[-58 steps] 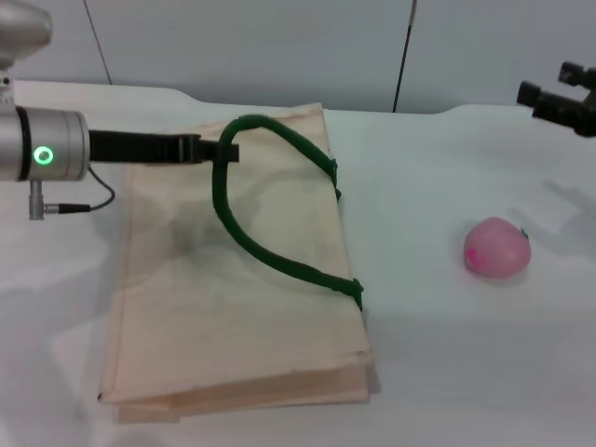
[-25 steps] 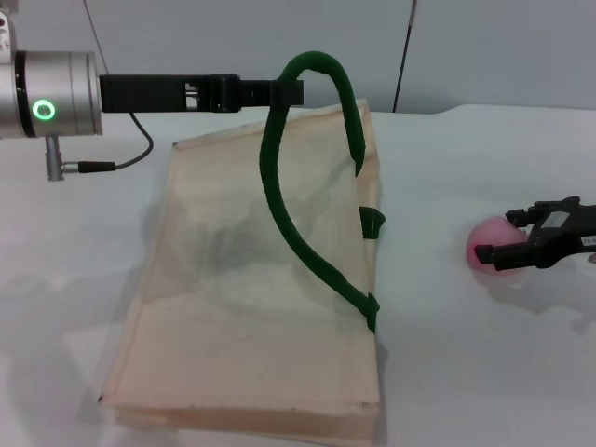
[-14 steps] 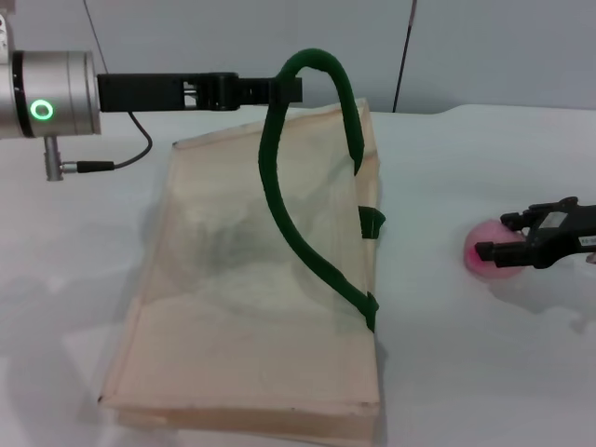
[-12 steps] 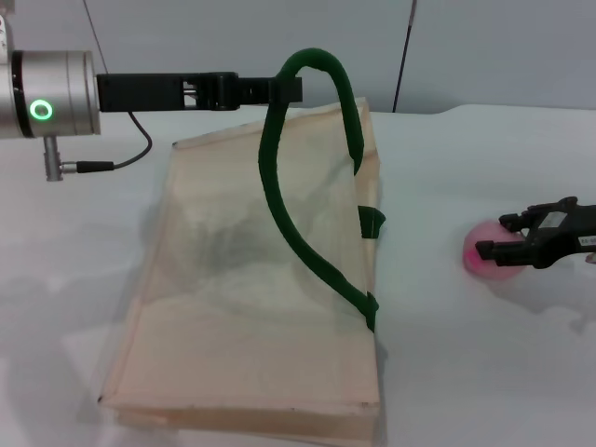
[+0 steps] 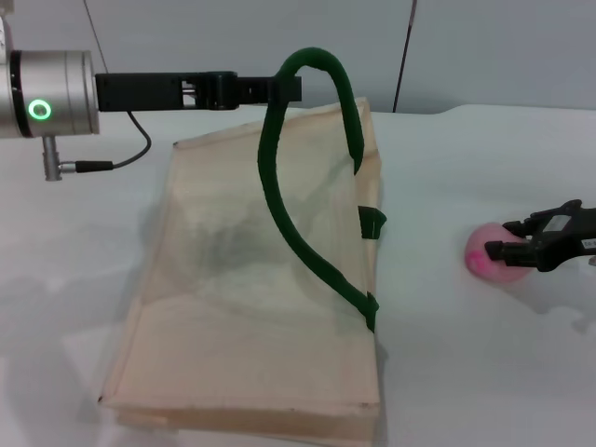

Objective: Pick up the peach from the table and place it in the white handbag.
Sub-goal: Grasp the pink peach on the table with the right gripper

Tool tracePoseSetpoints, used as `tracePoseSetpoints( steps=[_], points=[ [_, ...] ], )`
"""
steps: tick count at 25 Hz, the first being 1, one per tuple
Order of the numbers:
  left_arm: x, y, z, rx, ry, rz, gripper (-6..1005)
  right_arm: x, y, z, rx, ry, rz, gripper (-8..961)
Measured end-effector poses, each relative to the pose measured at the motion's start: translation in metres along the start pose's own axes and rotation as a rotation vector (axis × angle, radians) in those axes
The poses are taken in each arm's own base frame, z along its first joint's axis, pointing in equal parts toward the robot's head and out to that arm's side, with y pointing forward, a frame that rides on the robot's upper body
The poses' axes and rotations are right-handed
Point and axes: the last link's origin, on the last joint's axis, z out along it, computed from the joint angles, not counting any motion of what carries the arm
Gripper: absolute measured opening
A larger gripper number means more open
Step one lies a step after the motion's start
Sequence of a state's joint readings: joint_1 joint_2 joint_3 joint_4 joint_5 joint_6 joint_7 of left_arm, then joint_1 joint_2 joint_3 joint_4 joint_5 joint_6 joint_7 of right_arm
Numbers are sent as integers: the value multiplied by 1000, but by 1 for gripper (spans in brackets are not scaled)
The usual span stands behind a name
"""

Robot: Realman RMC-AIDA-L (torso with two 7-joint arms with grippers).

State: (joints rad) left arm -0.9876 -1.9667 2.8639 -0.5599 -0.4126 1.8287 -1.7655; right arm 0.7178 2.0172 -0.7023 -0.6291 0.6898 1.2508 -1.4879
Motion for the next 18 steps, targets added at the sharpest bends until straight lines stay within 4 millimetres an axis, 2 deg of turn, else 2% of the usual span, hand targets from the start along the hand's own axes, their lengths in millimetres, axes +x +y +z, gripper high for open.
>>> tracePoseSetpoints(
  steps=[13, 18],
  points=[
    [0, 0, -1, 1, 7, -1, 120, -3, -4, -7, 18, -32, 0, 364],
    [1, 0, 0, -2, 6, 1, 120, -15, 5, -14, -45, -89, -37, 315]
  ],
)
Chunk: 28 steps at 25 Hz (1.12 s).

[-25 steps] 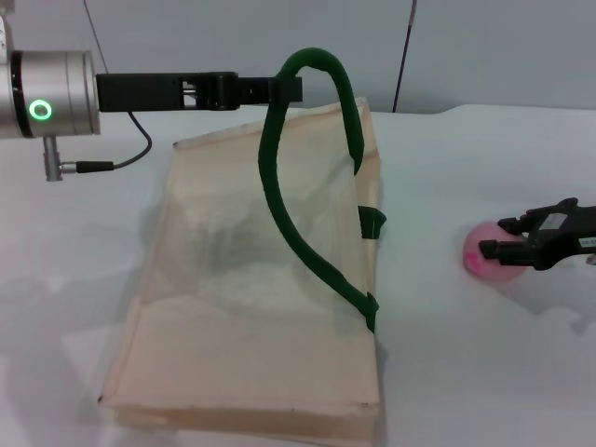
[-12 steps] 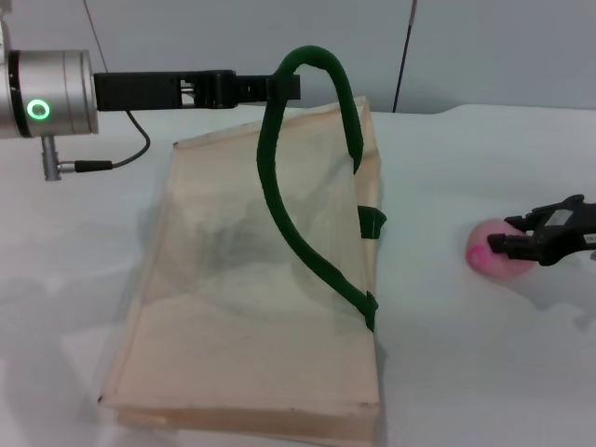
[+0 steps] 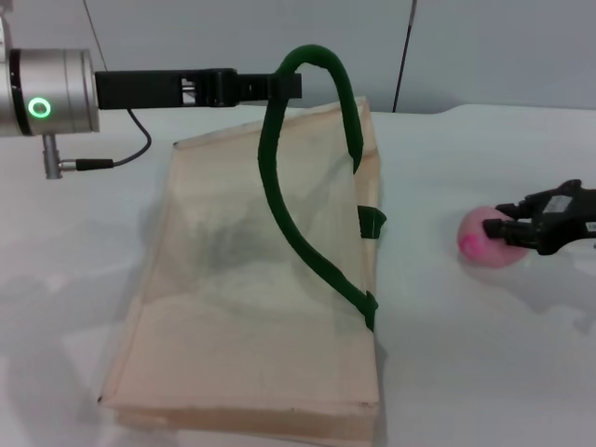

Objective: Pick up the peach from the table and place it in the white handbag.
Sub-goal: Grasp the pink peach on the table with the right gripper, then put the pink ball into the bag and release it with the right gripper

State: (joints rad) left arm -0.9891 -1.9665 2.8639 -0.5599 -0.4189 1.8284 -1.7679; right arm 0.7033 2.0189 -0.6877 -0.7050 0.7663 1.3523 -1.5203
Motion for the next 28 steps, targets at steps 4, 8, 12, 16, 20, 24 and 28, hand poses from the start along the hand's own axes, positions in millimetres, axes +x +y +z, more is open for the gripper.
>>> tracePoseSetpoints(
  steps=[4, 8, 12, 16, 20, 24, 28],
  points=[
    [4, 2, 4, -10, -1, 8, 120, -7, 7, -1, -46, -43, -23, 268],
    [8, 4, 7, -26, -1, 15, 120, -15, 12, 0, -85, -64, -53, 241],
    [15, 10, 10, -61, 12, 30, 120, -28, 19, 3, -132, -96, -87, 224],
    [22, 14, 15, -82, 22, 46, 120, -42, 30, 12, -185, -114, -137, 207],
    [29, 17, 17, -94, 43, 60, 119, -55, 45, 25, -247, -114, -192, 173],
    [34, 18, 16, -104, 57, 68, 119, -63, 58, 37, -297, -102, -228, 142],
    [38, 21, 14, -118, 77, 78, 119, -70, 69, 52, -335, -77, -260, 119]
  ],
)
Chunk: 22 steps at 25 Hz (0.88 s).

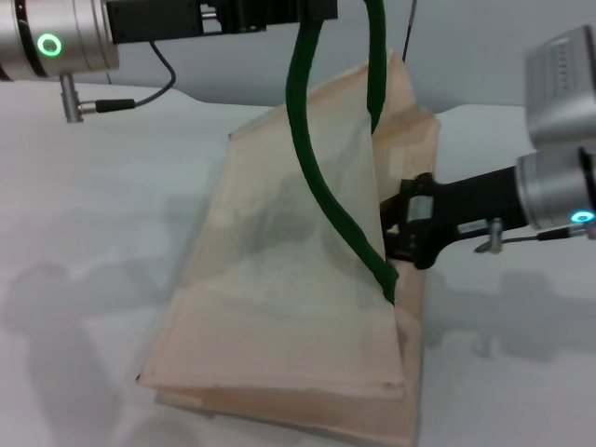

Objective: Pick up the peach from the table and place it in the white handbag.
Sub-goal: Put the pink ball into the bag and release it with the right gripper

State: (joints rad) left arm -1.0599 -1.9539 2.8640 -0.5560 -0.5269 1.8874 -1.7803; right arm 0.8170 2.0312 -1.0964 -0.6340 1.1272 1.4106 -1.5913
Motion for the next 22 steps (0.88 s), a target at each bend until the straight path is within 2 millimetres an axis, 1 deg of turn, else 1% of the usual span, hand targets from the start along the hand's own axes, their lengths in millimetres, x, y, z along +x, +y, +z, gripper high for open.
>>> tracePoseSetpoints(
  steps=[4, 8, 11, 17, 22],
  points=[
    [3, 2, -1, -9, 18, 8, 119, -10, 6, 13, -39, 2, -33, 113],
    [3, 1, -2, -7, 23, 8, 119, -18, 10, 22, -64, -5, -57, 141],
    [3, 1, -4, -5, 31, 7, 119, -22, 10, 22, -65, -22, -53, 163],
    [1, 0, -10, 6, 39, 2, 119, -24, 9, 19, -59, -34, -48, 205],
    [0, -2, -15, 13, 61, -1, 120, -23, 9, 16, -58, -43, -43, 405]
  ],
)
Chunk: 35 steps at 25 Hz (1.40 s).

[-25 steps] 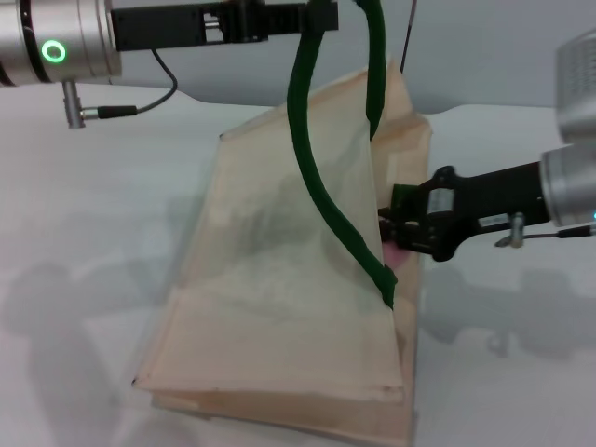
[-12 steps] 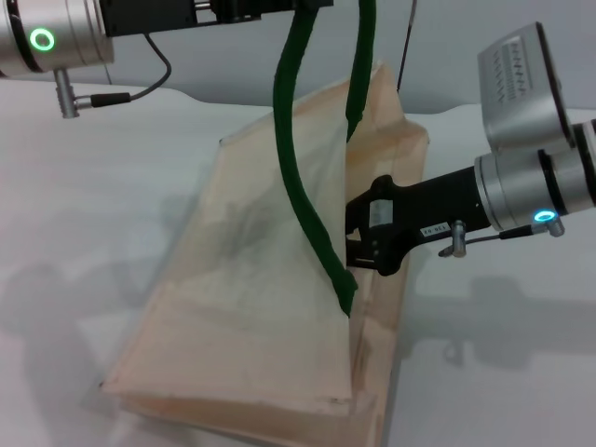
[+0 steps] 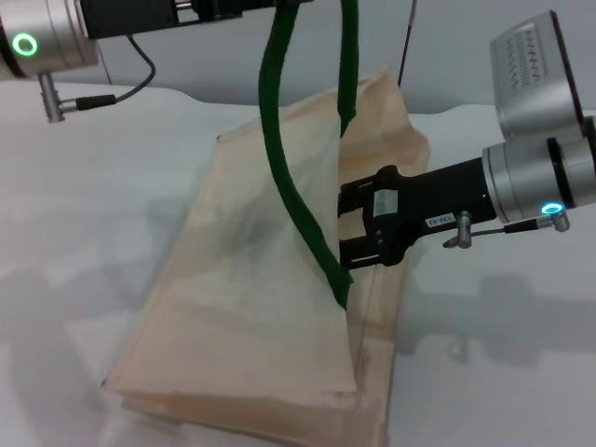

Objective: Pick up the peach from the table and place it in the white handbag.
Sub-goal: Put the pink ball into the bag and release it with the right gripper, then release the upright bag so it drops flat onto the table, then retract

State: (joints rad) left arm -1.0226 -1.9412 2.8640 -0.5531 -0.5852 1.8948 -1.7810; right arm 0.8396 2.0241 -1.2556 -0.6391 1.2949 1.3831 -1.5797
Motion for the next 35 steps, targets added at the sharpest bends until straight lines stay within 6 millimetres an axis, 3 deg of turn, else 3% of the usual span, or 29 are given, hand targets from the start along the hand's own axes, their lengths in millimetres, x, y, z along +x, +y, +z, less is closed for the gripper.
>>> tracePoseSetpoints(
  steps=[6, 11, 19, 29, 35],
  points=[
    [-2, -2, -4, 15, 9, -3, 119, 0, -4, -6, 26, -21, 15, 669],
    [-4, -4, -7, 33, 15, -8, 120, 8, -15, -26, 113, -50, 64, 878],
    [-7, -10, -20, 78, 84, -13, 139, 40, -44, -70, 415, -16, 188, 873],
    [-16, -27, -32, 205, 115, -28, 166, 60, -56, -102, 587, -95, 273, 873],
    [-24, -37, -39, 284, 126, -8, 469, 66, -58, -110, 639, -126, 279, 873]
  ],
)
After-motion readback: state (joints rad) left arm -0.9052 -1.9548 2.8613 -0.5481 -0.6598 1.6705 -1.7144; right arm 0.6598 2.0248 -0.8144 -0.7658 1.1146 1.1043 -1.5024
